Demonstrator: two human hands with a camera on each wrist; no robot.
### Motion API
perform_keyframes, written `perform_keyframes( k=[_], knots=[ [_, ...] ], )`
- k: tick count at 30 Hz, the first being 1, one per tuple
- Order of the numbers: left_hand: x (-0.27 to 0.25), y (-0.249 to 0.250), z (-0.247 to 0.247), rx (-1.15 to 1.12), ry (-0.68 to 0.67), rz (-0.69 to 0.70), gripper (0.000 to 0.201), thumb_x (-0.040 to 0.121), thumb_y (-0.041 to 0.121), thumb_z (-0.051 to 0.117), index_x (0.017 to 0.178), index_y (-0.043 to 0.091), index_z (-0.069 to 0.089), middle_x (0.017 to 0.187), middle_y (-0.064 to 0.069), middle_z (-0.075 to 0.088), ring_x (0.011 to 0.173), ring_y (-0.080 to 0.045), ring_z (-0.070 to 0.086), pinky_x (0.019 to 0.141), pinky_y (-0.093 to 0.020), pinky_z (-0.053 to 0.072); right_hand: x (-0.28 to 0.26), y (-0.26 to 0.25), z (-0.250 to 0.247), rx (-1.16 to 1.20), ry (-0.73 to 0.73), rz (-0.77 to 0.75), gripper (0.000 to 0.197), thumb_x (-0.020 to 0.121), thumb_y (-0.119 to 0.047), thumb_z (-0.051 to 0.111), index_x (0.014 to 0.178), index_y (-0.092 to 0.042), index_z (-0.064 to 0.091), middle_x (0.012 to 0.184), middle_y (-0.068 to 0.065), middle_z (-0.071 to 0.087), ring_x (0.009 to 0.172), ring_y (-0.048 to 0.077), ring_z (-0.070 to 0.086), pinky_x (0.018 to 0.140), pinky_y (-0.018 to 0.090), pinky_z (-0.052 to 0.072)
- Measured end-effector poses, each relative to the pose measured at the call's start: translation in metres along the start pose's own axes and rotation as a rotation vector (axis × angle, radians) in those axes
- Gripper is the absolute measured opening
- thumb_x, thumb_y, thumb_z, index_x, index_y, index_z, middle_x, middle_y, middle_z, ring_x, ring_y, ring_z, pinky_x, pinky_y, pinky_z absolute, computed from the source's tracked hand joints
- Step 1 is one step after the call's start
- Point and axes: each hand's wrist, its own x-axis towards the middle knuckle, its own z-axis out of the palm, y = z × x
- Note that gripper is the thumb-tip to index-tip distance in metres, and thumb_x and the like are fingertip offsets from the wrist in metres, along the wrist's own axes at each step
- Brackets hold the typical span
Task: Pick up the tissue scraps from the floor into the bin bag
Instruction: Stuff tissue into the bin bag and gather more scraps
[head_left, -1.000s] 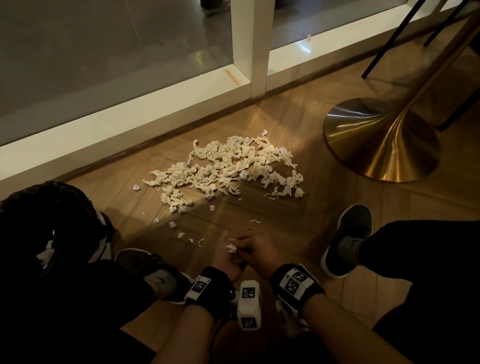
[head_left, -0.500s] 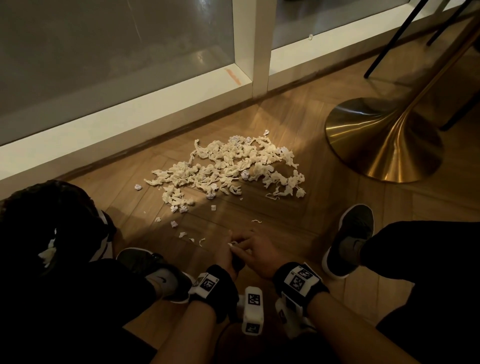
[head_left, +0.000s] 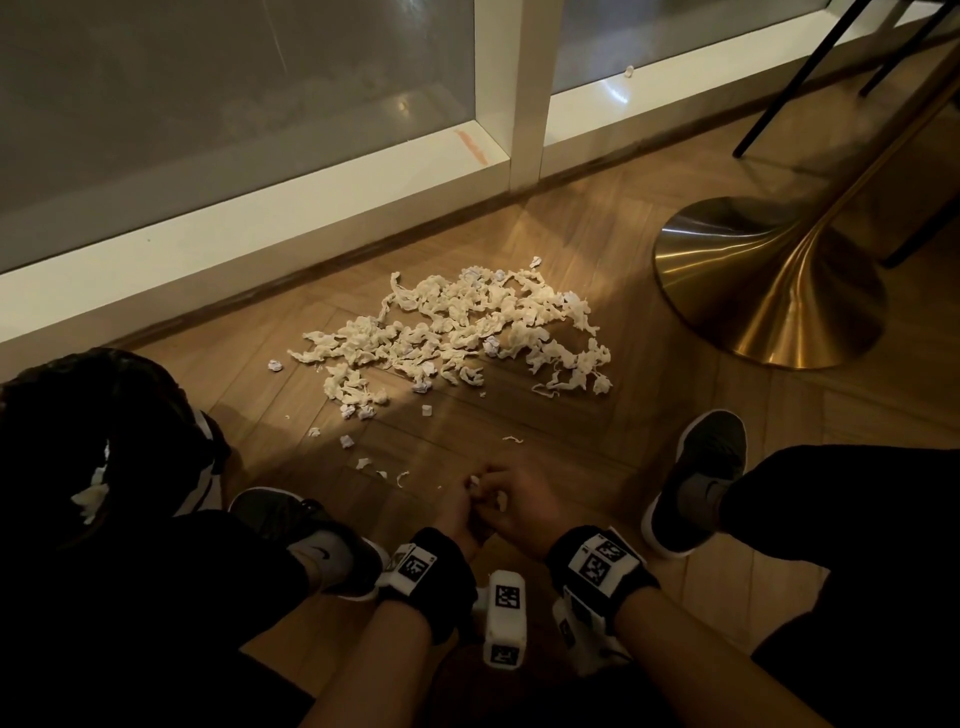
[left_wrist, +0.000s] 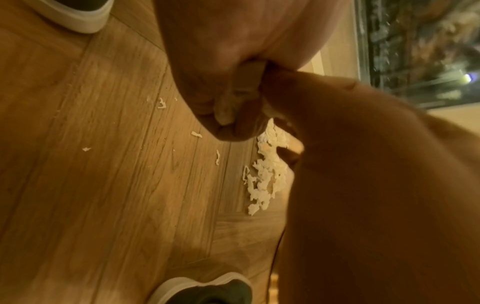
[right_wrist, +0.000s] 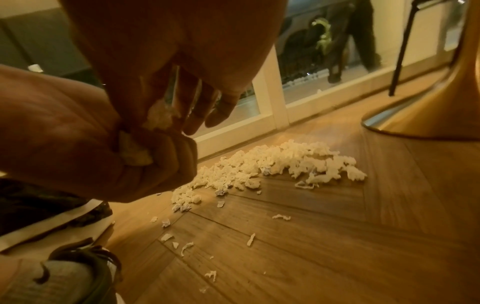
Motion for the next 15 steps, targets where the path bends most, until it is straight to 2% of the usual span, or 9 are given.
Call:
perform_keyframes(
  k=[1, 3, 4, 6, 8, 10, 11, 13, 15],
  knots=[
    [-0.001, 0.003, -0.002, -0.019, 0.009, 0.006, 0.029, 0.097, 0.024, 0.037, 0.087, 0.011, 0.062, 0.079, -0.006, 0.057, 0.068, -0.015, 0.051, 0.058, -0.024, 0.039, 0.000, -0.001, -0.002, -0.045, -0.043, -0.036, 0.007, 0.084, -0.018, 0.065, 0.085, -0.014, 0.071, 0.100, -0.009, 0.058, 0.092, 0.003, 0.047, 0.078, 0.017, 0.035],
    [0.001, 0.008, -0.006, -0.049, -0.018, 0.003, 0.029, 0.098, 0.024, 0.037, 0.090, 0.010, 0.062, 0.079, -0.006, 0.059, 0.068, -0.016, 0.051, 0.060, -0.024, 0.041, -0.002, -0.005, -0.007, -0.081, -0.138, -0.070, 0.013, 0.082, -0.021, 0.068, 0.094, -0.017, 0.072, 0.119, -0.008, 0.055, 0.105, 0.000, 0.041, 0.085, 0.007, 0.029],
    [0.003, 0.010, -0.009, -0.037, -0.020, -0.001, 0.029, 0.098, 0.023, 0.037, 0.088, 0.009, 0.061, 0.076, -0.006, 0.059, 0.067, -0.016, 0.050, 0.058, -0.024, 0.041, -0.003, -0.006, -0.008, -0.078, -0.160, -0.078, 0.013, 0.082, -0.020, 0.069, 0.094, -0.017, 0.071, 0.123, -0.008, 0.052, 0.107, -0.003, 0.037, 0.084, 0.002, 0.026],
    [0.003, 0.012, -0.011, -0.009, -0.027, -0.018, 0.031, 0.098, 0.020, 0.035, 0.081, 0.008, 0.059, 0.064, -0.006, 0.060, 0.064, -0.016, 0.050, 0.053, -0.024, 0.043, -0.004, -0.007, -0.009, -0.084, -0.158, -0.081, 0.012, 0.083, -0.017, 0.069, 0.095, -0.016, 0.072, 0.127, -0.005, 0.050, 0.108, -0.002, 0.037, 0.084, 0.001, 0.025],
    [-0.001, 0.013, -0.011, 0.012, -0.042, -0.034, 0.034, 0.099, 0.015, 0.032, 0.078, 0.007, 0.057, 0.056, -0.006, 0.062, 0.060, -0.017, 0.056, 0.049, -0.023, 0.047, -0.004, -0.007, -0.008, -0.088, -0.141, -0.078, 0.013, 0.086, -0.017, 0.066, 0.097, -0.014, 0.072, 0.126, -0.002, 0.052, 0.110, 0.005, 0.045, 0.087, 0.005, 0.032],
    [-0.008, 0.011, -0.007, 0.020, -0.056, -0.012, 0.036, 0.101, 0.013, 0.026, 0.076, 0.008, 0.051, 0.048, -0.004, 0.059, 0.047, -0.014, 0.058, 0.041, -0.018, 0.047, -0.004, -0.006, -0.006, -0.099, -0.116, -0.070, 0.015, 0.086, -0.015, 0.065, 0.099, -0.012, 0.072, 0.121, -0.001, 0.055, 0.107, 0.010, 0.051, 0.084, 0.005, 0.035],
    [-0.009, 0.009, -0.006, 0.016, -0.061, -0.006, 0.036, 0.103, 0.015, 0.024, 0.075, 0.010, 0.048, 0.049, -0.002, 0.058, 0.044, -0.012, 0.056, 0.040, -0.018, 0.046, -0.004, -0.005, -0.004, -0.097, -0.100, -0.066, 0.015, 0.085, -0.014, 0.067, 0.099, -0.011, 0.073, 0.117, 0.001, 0.057, 0.104, 0.011, 0.053, 0.080, 0.002, 0.034],
    [-0.012, 0.005, -0.003, 0.014, -0.065, 0.010, 0.036, 0.104, 0.019, 0.023, 0.077, 0.013, 0.046, 0.064, -0.002, 0.055, 0.054, -0.011, 0.053, 0.045, -0.021, 0.046, -0.002, -0.002, -0.001, -0.049, -0.063, -0.031, 0.014, 0.082, -0.010, 0.069, 0.095, -0.006, 0.073, 0.110, 0.006, 0.060, 0.097, 0.012, 0.055, 0.075, 0.002, 0.035],
    [-0.015, 0.003, 0.000, -0.005, -0.061, 0.048, 0.034, 0.103, 0.016, 0.026, 0.079, 0.010, 0.050, 0.069, -0.005, 0.054, 0.060, -0.014, 0.055, 0.049, -0.022, 0.047, 0.001, 0.001, 0.002, -0.040, -0.002, -0.022, 0.008, 0.080, -0.007, 0.069, 0.087, -0.005, 0.073, 0.098, 0.009, 0.064, 0.088, 0.014, 0.057, 0.072, 0.006, 0.037]
  ],
)
